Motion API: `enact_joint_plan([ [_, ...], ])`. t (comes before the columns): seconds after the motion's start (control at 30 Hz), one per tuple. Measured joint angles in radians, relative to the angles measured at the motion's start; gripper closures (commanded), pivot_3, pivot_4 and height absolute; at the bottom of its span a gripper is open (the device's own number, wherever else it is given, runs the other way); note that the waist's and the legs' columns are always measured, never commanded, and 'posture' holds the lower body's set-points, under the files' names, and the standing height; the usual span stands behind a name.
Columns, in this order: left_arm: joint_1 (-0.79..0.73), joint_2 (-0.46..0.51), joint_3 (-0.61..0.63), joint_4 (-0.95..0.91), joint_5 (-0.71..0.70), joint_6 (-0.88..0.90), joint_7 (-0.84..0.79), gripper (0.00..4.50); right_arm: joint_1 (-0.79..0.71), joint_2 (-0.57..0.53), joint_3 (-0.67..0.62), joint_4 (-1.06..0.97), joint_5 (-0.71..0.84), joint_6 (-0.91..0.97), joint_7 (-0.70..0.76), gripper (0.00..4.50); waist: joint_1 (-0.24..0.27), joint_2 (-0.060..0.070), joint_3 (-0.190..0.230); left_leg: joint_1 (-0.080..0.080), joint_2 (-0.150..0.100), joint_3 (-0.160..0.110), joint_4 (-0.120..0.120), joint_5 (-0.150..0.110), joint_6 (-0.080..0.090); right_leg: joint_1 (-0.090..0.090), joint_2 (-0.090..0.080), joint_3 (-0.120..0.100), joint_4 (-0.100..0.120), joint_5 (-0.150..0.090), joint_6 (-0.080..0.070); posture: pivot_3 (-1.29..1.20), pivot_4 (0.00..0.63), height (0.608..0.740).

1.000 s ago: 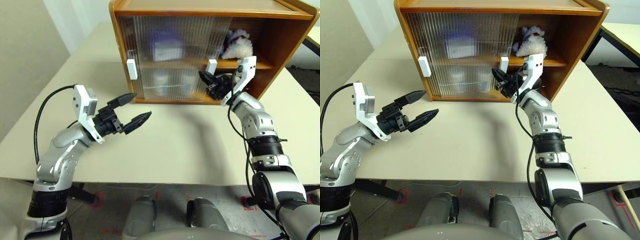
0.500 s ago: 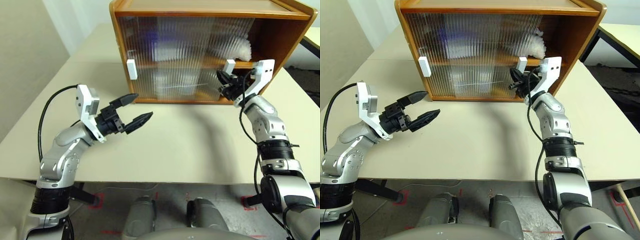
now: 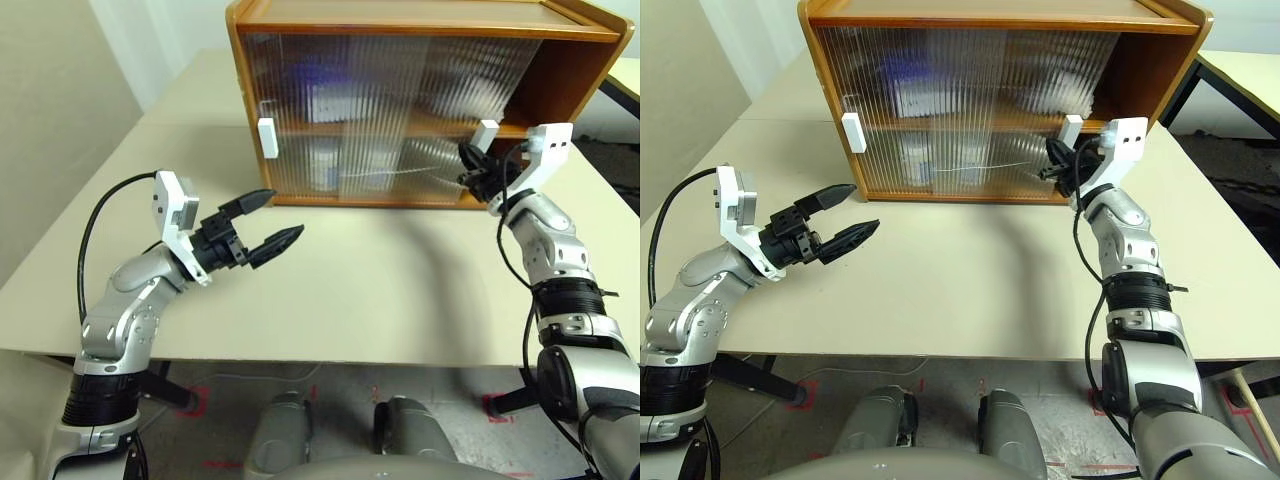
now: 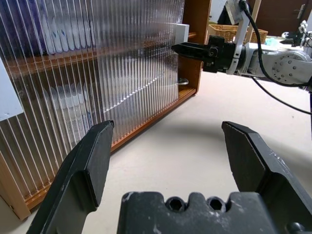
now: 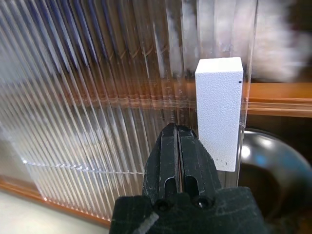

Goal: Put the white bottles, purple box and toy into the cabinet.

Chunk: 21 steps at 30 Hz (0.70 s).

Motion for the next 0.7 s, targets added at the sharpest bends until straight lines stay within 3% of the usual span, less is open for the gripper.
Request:
enact_joint_plan([
  [0.7,-0.002,-0.004,-0.006,-0.003,0.0,-0.001,0.001,0.0,-0.02,-0.101,-0.05,0.094,-0.041,0.002,-0.117,4.49,-0.023,0.0,0.0,0.0,0.0,0.0,0.002,0.0,0.001,0.001,0.0,0.0,0.0,0.0,0.0,0.12,0.0,0.74],
])
